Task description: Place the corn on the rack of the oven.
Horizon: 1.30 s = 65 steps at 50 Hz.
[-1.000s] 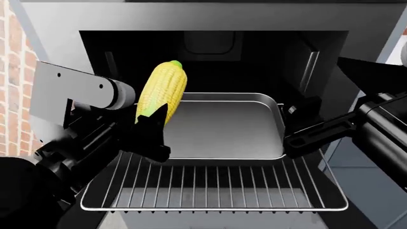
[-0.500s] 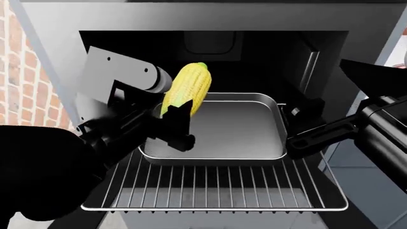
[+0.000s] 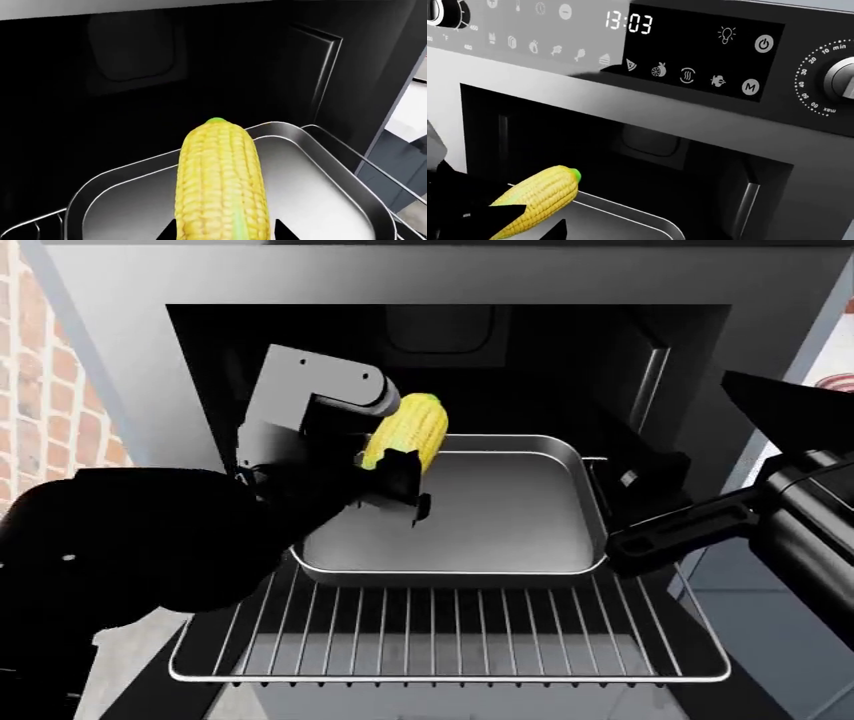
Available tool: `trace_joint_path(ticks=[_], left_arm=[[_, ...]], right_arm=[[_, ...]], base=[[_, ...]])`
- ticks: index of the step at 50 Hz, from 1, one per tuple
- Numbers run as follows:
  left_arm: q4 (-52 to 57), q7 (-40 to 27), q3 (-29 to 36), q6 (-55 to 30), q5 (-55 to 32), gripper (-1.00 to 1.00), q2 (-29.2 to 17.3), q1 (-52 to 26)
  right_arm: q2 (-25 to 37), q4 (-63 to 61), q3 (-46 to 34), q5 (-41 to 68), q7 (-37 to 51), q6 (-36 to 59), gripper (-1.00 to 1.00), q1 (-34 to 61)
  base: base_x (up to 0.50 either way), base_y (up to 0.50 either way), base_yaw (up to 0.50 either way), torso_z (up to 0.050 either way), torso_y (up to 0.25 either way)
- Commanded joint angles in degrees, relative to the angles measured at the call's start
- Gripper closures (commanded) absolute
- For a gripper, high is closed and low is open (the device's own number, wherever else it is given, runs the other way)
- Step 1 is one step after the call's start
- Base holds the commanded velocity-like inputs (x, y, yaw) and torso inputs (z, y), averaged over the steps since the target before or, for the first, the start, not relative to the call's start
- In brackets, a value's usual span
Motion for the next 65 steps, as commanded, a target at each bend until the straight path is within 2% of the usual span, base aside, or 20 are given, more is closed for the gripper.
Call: trace_joint_path(ticks=[1,25,26,44,65], left_arm=[[-5.6,4.0,2.7,1.7,6.1,1.0,2.2,0.0],[-6.7,3.7,4.0,0.9,5.5,1.0,2.3,0.3],[-5.8,4.1,4.0,1.0,5.6,-1.0,2.1,0.3],[-5.0,4.1,3.9,1.4,5.3,-1.0,1.9,-0.2],[6.2,-4.3,-4.0,2.9,-9.2,-1.0,-2.9,1.0]], right_arm=[[0.3,-0.3,1.2,-0.9,-0.9,-0.4,-1.0,-1.8],[0.7,-0.7,1.2,-0.7,-1.0,-0.8,-1.0,-1.7],[0.6,-0.7,1.1,-0.8,-1.1,-0.7,-1.0,-1.7],[0.6,-0.7,1.7,-1.9,-2.0,-0.9,-1.0,-2.8],[0.9,-1.6,-0.4,1.0,0.5,-1.7,-1.0,0.9]], base=[[0.0,0.0,0.0,0.0,0.0],[0.0,0.0,0.0,0.0,0.001],[0.0,0.0,0.0,0.0,0.0],[0.0,0.0,0.0,0.0,0.0],[0.0,0.0,0.0,0.0,0.0]])
